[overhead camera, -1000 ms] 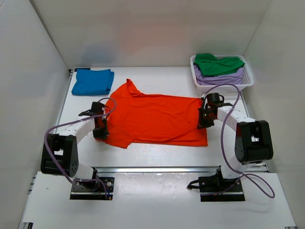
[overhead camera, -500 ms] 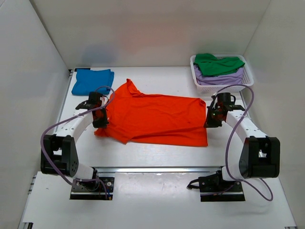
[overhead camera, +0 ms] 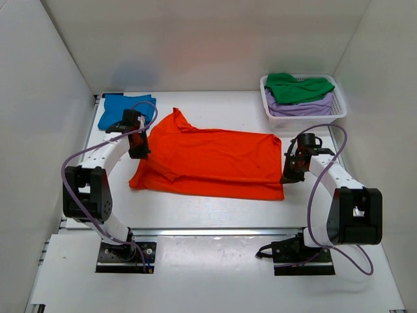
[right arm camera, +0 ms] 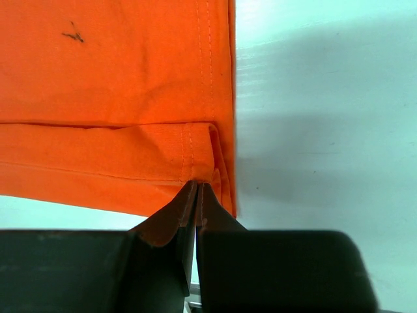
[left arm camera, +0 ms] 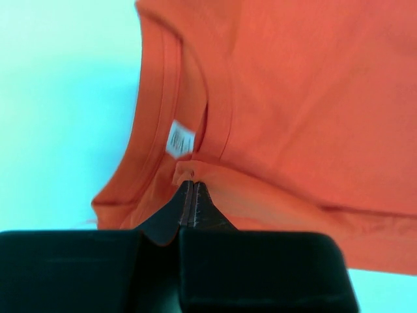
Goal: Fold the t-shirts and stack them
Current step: Fold the flattened tshirt in 1/3 of the way, then grap the side of the flattened tshirt furthest away from the robot with both arms
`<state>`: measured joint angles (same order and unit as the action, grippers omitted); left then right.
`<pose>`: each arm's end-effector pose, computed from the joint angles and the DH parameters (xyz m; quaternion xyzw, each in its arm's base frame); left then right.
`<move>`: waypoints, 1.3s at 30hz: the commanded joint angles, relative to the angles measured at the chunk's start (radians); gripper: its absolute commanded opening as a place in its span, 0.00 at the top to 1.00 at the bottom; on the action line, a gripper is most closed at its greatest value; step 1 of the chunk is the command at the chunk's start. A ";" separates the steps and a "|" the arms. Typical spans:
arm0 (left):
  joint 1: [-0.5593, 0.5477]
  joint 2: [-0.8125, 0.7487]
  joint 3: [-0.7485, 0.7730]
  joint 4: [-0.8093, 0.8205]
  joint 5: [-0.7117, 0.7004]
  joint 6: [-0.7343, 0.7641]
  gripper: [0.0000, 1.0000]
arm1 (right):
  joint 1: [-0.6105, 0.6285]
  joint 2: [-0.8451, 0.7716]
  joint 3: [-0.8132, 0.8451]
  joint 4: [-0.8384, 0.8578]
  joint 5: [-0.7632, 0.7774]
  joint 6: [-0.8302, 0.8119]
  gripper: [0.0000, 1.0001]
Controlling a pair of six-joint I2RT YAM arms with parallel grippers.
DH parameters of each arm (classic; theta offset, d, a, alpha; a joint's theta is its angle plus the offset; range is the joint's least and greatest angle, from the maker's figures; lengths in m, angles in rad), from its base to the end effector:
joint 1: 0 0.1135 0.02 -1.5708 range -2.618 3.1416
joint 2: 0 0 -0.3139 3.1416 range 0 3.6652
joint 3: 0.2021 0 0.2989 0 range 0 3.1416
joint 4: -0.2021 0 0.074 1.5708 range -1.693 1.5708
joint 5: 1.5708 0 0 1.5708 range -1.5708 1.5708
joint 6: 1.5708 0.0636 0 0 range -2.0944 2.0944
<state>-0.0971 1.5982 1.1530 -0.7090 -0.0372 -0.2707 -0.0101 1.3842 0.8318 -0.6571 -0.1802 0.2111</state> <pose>0.3728 -0.0339 0.2295 -0.0886 0.9742 -0.0199 0.2066 0.2909 0.0085 0.1916 0.0921 0.9755 0.1060 0.1692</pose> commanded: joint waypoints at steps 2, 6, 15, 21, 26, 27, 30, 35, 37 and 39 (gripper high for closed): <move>0.004 0.037 0.095 0.005 0.011 0.010 1.00 | -0.016 0.005 -0.005 0.039 0.013 0.011 1.00; 0.010 0.089 0.132 0.009 0.017 0.013 1.00 | -0.021 0.036 0.021 0.050 0.018 0.011 1.00; 0.028 0.180 0.214 0.017 0.011 0.011 0.65 | -0.011 0.121 0.092 0.080 0.083 -0.015 0.69; 0.017 0.250 0.364 0.032 0.007 0.024 0.63 | -0.007 0.163 0.185 0.177 0.082 -0.030 0.59; 0.002 0.360 0.522 0.055 0.006 0.031 0.54 | 0.005 0.257 0.266 0.263 0.105 -0.029 0.51; -0.012 0.396 0.568 0.051 0.003 0.027 0.53 | 0.004 0.288 0.288 0.257 0.114 -0.029 0.48; -0.021 0.491 0.669 0.063 0.002 0.028 0.45 | 0.038 0.363 0.357 0.278 0.130 -0.032 0.40; -0.024 0.631 0.806 0.101 0.036 0.007 0.41 | 0.059 0.435 0.403 0.327 0.180 -0.012 0.39; -0.036 0.695 0.870 0.105 0.033 -0.004 0.41 | 0.064 0.446 0.415 0.350 0.173 -0.006 0.40; -0.038 0.748 0.928 0.100 0.031 -0.005 0.40 | 0.059 0.454 0.414 0.356 0.180 -0.015 0.40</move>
<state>-0.1249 2.3230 1.9881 -0.6224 -0.0170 -0.2630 0.0509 1.8332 1.2072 -0.3717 -0.0357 0.1913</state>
